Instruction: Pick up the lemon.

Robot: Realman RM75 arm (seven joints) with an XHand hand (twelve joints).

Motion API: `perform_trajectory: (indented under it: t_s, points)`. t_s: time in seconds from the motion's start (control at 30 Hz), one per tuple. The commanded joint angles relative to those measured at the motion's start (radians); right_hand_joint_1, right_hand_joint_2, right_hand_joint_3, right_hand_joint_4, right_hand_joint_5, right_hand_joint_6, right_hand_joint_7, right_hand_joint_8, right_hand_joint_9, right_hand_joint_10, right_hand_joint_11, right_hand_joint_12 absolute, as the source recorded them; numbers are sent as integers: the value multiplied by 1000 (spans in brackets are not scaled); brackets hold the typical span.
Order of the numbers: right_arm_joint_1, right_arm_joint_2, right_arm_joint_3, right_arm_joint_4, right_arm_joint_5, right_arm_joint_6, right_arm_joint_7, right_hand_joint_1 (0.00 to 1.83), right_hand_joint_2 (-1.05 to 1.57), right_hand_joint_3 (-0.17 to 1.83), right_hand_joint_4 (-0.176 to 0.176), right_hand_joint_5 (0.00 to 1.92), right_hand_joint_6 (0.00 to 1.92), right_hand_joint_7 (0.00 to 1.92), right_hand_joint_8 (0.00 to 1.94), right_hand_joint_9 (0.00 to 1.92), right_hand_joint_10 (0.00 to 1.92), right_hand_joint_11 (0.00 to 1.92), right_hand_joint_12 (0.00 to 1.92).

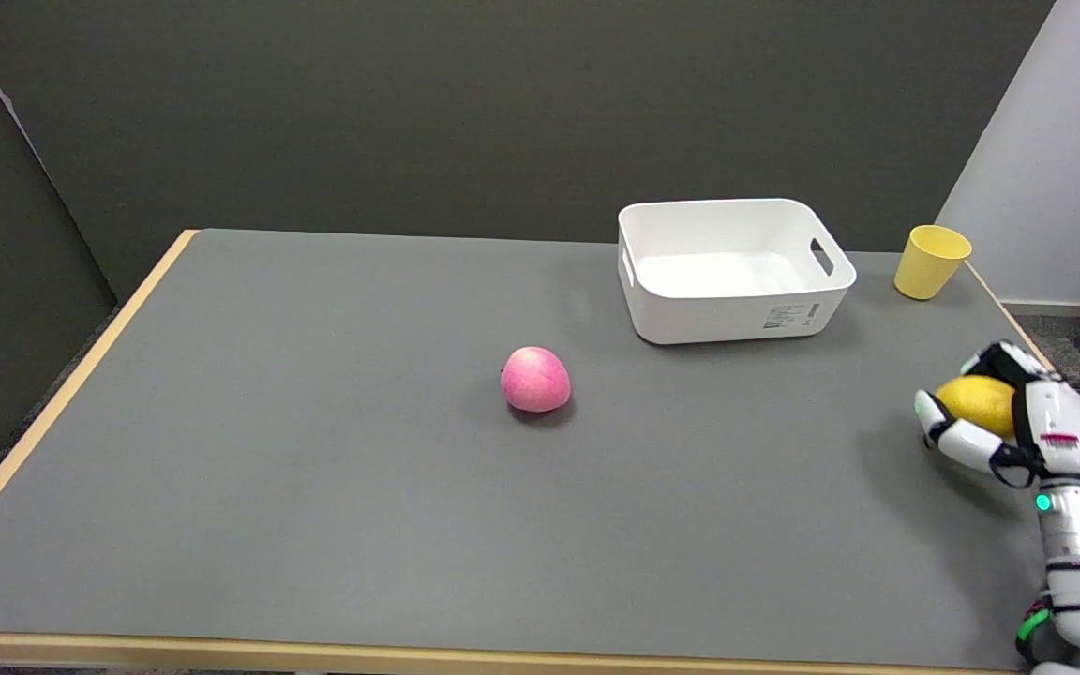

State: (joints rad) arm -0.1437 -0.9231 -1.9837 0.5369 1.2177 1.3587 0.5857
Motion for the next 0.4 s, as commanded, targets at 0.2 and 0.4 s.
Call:
perform_trajectory:
  t_s: [0.2,0.4]
  points:
    - [222,52,153,389,-391,-215,-5,835,747,705,-7,523,1921,666,1941,1033,1921,728,1921]
    - [465,-3,-23,429,-401,-376,-103,837,760,701,-27,439,1921,653,1941,1027,1921,701,1921]
